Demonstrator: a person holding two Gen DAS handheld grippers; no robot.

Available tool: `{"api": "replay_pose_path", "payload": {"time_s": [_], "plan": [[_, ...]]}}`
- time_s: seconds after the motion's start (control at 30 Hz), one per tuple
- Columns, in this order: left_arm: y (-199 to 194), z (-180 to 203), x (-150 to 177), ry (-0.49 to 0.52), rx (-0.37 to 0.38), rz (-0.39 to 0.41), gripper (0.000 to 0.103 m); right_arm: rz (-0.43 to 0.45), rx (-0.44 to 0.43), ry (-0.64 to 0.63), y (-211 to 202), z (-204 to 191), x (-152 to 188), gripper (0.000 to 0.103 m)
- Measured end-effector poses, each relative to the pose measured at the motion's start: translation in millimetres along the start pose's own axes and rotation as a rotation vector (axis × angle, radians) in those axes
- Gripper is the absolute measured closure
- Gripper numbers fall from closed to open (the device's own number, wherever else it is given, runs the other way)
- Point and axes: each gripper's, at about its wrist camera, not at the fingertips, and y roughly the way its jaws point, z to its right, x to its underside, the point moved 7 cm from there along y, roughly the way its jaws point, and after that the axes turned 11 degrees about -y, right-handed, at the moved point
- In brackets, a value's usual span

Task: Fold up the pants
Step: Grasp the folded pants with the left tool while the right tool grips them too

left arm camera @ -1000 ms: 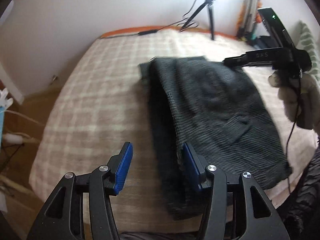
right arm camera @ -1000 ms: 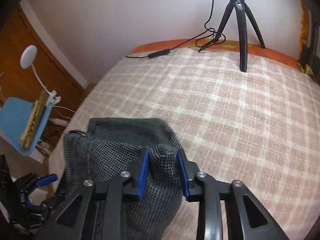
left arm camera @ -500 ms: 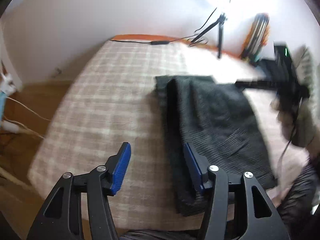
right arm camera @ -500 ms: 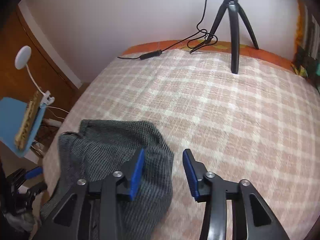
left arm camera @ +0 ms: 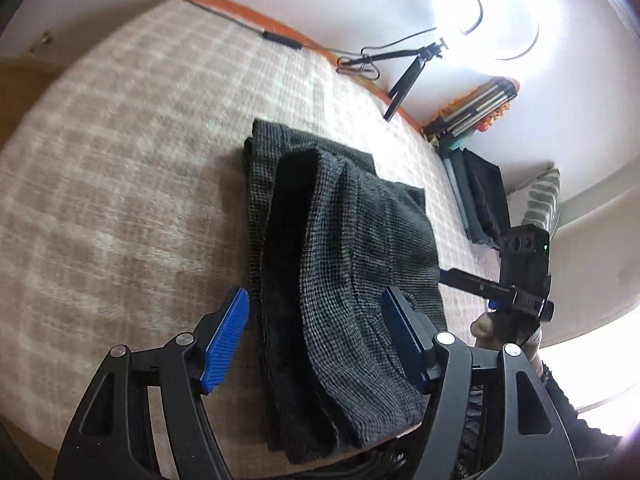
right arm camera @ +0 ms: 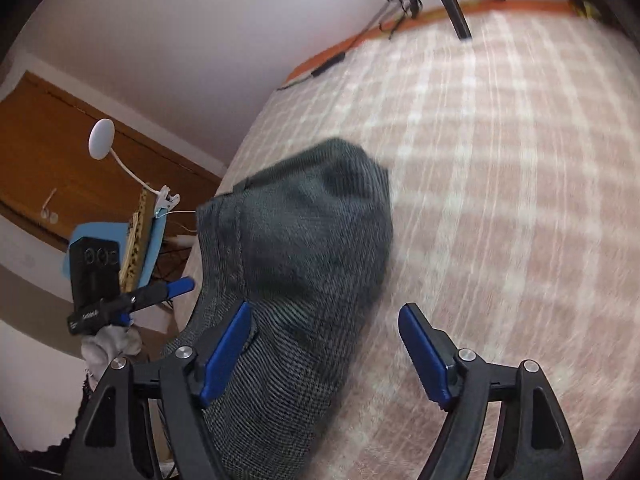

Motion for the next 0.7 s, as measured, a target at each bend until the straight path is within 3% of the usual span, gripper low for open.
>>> {"api": "replay_pose_path", "payload": {"time_s": [0.37,0.7], "plan": [[37,-8,-13,-0.022,-0.025,-0.047,0.035,0.014,-0.031,-0.022,14,-1,4,0.02],[51,3,-26,0.005,0.004,-0.029,0.034,0.043,-0.097,-0.02,25,-8,-4,0.019]]}}
